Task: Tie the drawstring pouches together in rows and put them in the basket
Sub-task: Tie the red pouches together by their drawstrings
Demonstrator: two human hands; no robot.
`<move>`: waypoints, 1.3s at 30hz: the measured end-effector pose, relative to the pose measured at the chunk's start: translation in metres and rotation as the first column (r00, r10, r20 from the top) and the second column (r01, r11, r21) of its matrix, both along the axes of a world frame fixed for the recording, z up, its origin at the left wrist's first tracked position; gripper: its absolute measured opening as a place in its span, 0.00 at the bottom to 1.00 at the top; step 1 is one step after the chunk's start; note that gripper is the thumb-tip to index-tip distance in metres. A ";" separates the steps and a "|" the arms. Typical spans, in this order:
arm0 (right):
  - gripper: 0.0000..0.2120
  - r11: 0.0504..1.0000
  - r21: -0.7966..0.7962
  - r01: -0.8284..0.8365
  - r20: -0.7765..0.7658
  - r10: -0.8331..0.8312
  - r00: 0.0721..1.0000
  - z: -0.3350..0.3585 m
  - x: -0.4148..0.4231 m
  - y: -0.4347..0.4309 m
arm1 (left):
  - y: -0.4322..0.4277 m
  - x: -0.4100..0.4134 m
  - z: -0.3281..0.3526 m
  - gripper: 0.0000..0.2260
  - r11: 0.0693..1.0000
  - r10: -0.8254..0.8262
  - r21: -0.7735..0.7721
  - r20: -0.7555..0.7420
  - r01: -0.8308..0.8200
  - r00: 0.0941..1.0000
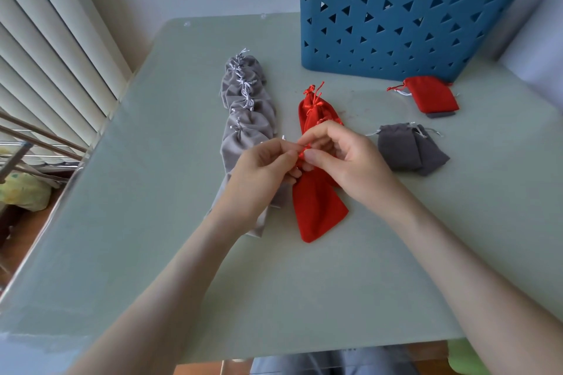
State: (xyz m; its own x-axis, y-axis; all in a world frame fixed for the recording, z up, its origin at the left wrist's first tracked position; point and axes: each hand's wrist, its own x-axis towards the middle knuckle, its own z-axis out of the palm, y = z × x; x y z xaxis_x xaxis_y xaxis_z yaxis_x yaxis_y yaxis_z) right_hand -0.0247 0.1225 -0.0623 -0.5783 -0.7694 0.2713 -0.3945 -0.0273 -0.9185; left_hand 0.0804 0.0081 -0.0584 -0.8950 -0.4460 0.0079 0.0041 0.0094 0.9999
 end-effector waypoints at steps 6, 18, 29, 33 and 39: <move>0.06 0.998 -0.022 0.063 -0.002 -0.063 0.998 -0.003 -0.003 -0.001 | 0.001 0.001 -0.004 0.05 0.985 0.016 -0.173 -0.048 -0.024 0.999; 0.10 0.998 0.070 -0.005 -0.012 0.006 1.000 0.002 -0.002 0.000 | 0.003 -0.002 0.001 0.09 0.987 0.071 -0.145 -0.004 -0.071 0.997; 0.10 0.986 0.148 -0.071 0.066 0.062 0.996 0.001 0.001 0.000 | 0.001 -0.003 -0.002 0.08 0.839 0.172 -0.491 -0.169 -0.234 0.970; 0.06 0.985 0.046 -0.165 0.298 0.144 0.944 0.003 0.000 -0.001 | -0.002 -0.003 -0.001 0.08 0.892 0.148 -0.399 -0.190 -0.214 0.971; 0.03 0.949 -0.155 -0.273 0.569 0.312 0.761 0.002 -0.008 0.001 | -0.001 -0.004 0.004 0.07 0.998 -0.054 0.020 -0.312 0.063 0.949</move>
State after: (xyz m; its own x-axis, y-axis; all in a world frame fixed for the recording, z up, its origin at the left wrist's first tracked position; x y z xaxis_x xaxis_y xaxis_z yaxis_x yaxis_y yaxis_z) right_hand -0.0329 0.1230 -0.0602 -0.3892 -0.9211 0.0087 0.2482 -0.1140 -0.9620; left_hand 0.0763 0.0068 -0.0547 -0.8748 -0.3972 0.2775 0.3145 -0.0298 0.9488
